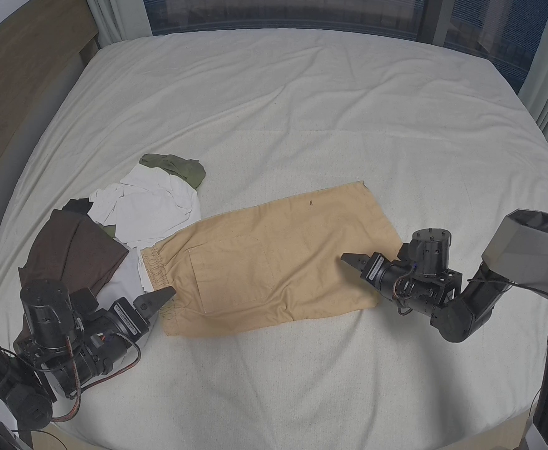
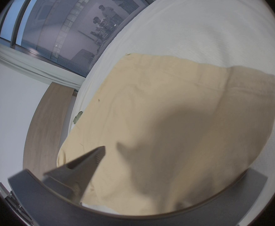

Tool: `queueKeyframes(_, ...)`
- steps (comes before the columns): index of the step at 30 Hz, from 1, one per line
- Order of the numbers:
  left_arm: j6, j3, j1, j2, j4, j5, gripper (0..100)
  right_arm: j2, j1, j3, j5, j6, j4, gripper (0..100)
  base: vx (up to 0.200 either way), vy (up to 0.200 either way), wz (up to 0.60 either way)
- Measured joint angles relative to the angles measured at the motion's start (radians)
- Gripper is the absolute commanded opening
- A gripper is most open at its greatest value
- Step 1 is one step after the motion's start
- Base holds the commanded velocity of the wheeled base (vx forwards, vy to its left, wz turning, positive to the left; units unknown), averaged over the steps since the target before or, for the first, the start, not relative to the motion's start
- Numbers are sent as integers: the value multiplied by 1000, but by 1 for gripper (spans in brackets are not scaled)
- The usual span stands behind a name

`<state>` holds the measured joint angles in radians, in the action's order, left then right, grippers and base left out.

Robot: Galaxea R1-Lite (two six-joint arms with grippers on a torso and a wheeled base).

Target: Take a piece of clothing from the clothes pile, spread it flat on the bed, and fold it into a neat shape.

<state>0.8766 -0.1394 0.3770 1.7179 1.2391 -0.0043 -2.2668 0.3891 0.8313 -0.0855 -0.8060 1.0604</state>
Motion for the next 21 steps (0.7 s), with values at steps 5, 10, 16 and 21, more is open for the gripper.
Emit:
queueKeyframes(5,0,3,-6,14,-3,0,100,-8,4,-64,1,37,28,0,0,0,0)
queueKeyframes(10,1,5,-11,34,-2,0,100,29,5,-143,1,82,47,0,0,0,0)
queueKeyframes(16,-1,7,-11,76,1,0,100,108,-1,-264,1,159,53,0,0,0,0)
queueKeyframes(21,-2,5,-3,104,1,-1,100,164,-21,-367,11,215,54,0,0,0,0)
